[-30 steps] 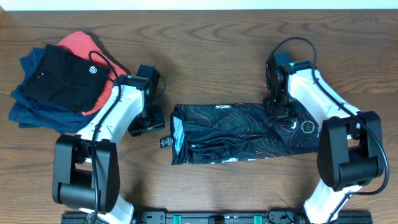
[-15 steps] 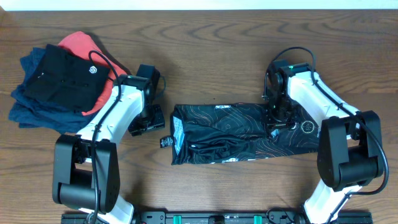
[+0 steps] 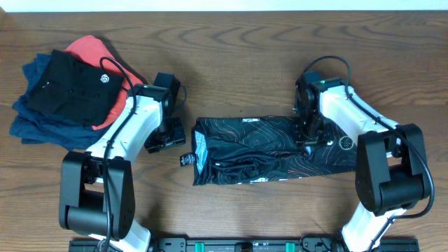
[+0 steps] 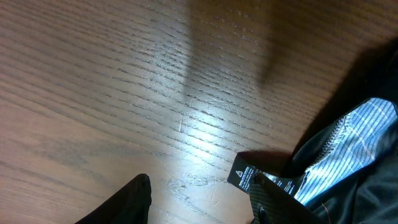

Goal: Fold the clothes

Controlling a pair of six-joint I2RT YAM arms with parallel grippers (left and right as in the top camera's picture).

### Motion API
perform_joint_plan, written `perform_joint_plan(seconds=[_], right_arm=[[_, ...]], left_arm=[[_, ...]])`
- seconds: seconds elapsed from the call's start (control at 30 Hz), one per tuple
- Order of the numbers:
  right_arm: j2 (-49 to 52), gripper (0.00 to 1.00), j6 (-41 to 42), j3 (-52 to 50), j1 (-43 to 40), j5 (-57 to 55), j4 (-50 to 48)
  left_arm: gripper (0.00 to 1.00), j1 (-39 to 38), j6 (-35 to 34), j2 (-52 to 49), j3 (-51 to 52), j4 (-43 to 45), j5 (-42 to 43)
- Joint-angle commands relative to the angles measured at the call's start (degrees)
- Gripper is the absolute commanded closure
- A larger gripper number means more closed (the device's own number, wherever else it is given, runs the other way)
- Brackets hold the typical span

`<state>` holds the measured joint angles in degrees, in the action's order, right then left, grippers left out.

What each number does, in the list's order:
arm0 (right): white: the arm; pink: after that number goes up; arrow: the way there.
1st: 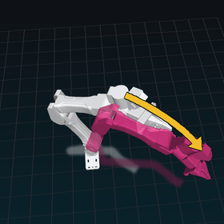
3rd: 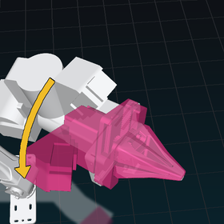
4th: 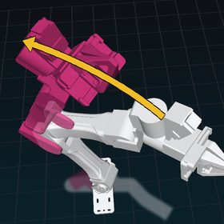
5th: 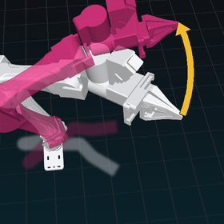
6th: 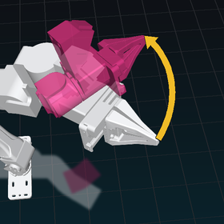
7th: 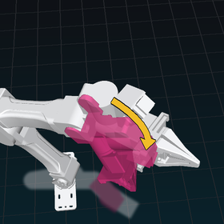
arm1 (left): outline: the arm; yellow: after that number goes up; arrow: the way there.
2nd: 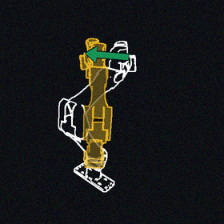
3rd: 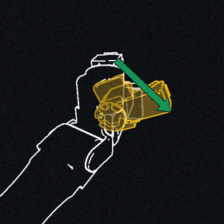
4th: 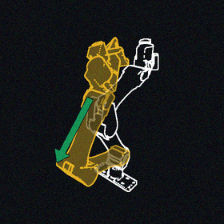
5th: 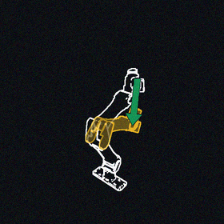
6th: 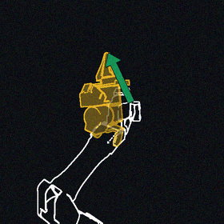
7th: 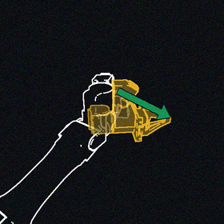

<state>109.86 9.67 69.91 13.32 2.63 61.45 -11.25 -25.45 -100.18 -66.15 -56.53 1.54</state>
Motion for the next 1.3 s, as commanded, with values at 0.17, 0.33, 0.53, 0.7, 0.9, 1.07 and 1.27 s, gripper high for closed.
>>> perform_joint_plan(seconds=[0.17, 0.33, 0.53, 0.7, 0.9, 1.07, 1.27], right_arm=[[-0.6, 0.91, 4.0, 0.0, 0.5, -5.5, 2.6], [-2.2, 0.98, 4.0, 0.8, 0.5, -5.4, 5.2], [-3.4, 0.99, -3.6, 0.8, 1.4, -2.6, 9.2], [-3.4, 0.99, -4.4, 0.8, 3.1, -0.9, 9.4], [-3.4, 0.95, -4.4, 0.8, 6.4, 0.0, 8.6], [-3.4, 0.77, -4.4, 0.8, 7.9, 0.0, 8.7], [-4.1, 0.80, 0.9, 1.4, 7.3, -4.6, 9.1]], left_arm=[[0.47, 0.3, 0.3, 0.3, -0.9, -0.2, 0.2], [0.47, 0.3, 0.3, 0.3, -0.9, -0.1, 0.2], [0.47, 0.3, 0.3, 0.3, -0.9, -0.1, 0.2], [0.47, 0.3, 0.3, 0.3, -0.9, -0.1, 0.2], [0.47, 0.3, 0.3, 0.3, -0.9, -0.1, 0.2], [0.47, 0.3, 0.3, 0.3, -0.9, -0.1, 0.2], [0.47, 0.3, 0.3, 0.3, -0.9, -0.2, 0.2]])
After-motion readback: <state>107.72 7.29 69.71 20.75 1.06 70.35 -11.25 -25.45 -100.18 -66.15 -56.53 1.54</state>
